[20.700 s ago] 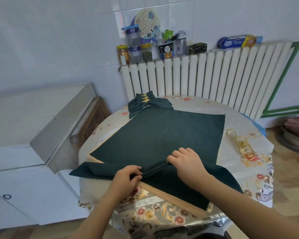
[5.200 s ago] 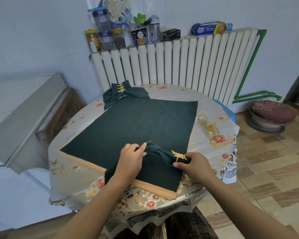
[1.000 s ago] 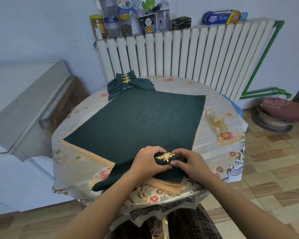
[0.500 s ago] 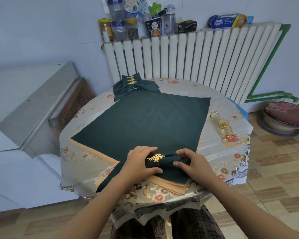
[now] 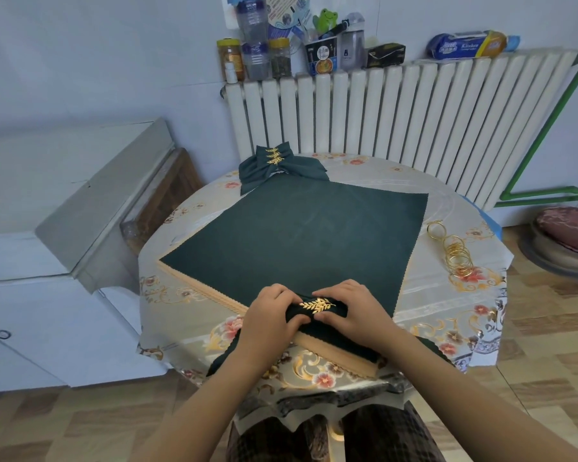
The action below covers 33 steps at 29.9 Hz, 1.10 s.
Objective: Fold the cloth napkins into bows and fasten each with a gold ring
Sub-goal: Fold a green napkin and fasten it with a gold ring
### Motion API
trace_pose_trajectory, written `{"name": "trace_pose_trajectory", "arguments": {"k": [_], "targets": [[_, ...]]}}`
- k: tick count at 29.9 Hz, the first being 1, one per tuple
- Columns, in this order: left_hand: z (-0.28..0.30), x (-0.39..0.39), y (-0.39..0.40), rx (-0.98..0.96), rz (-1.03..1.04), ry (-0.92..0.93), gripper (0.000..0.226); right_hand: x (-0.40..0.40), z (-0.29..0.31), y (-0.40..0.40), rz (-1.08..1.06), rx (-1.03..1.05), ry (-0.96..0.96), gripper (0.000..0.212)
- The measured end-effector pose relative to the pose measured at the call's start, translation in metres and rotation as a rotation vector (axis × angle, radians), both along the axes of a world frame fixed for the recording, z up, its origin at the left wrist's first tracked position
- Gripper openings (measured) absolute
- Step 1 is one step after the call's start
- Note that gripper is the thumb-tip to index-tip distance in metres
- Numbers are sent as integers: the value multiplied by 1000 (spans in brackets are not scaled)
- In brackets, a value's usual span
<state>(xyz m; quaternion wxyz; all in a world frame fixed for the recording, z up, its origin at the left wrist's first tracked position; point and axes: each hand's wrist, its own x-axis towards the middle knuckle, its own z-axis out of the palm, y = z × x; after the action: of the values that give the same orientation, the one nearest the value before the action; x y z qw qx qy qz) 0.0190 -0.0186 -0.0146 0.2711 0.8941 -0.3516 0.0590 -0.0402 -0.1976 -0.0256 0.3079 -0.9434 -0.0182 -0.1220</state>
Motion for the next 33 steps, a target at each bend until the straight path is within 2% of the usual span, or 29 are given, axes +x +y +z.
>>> {"name": "trace_pose_trajectory", "arguments": {"k": [3, 5, 10, 13, 17, 20, 22, 24, 26, 29, 31, 33], "targets": [[2, -4, -3, -10, 49, 105, 13, -4, -4, 3, -54, 67, -37, 35], [4, -4, -3, -20, 66, 152, 16, -5, -7, 6, -85, 64, -54, 34], [13, -11, -6, 95, 0, 85, 29, -4, -11, 12, -172, 44, -76, 41], [14, -20, -7, 129, -58, 24, 23, -5, -12, 12, -197, 56, -77, 49], [1, -28, -4, 177, -123, -67, 18, -7, -5, 8, -108, 127, 52, 37], [-1, -19, -1, 98, -91, -34, 33, -8, -1, 7, -125, 260, 105, 44], [-3, -11, -2, -35, -60, -34, 36, -13, -2, 7, -251, 303, 30, 45], [-4, -5, -3, -168, -31, -36, 27, -19, -2, 7, -439, 316, -70, 37], [-4, -1, -7, -222, -58, 40, 23, -24, 0, 7, -551, 330, -62, 31], [-5, 3, -16, -66, -140, 207, 49, -29, 1, 3, -569, 274, 41, 28], [-7, 2, -21, 1, -147, 205, 44, -29, 2, 1, -554, 282, 90, 28], [-8, 2, -23, -30, -139, 229, 37, -27, 4, -4, -539, 304, 124, 27]]}}
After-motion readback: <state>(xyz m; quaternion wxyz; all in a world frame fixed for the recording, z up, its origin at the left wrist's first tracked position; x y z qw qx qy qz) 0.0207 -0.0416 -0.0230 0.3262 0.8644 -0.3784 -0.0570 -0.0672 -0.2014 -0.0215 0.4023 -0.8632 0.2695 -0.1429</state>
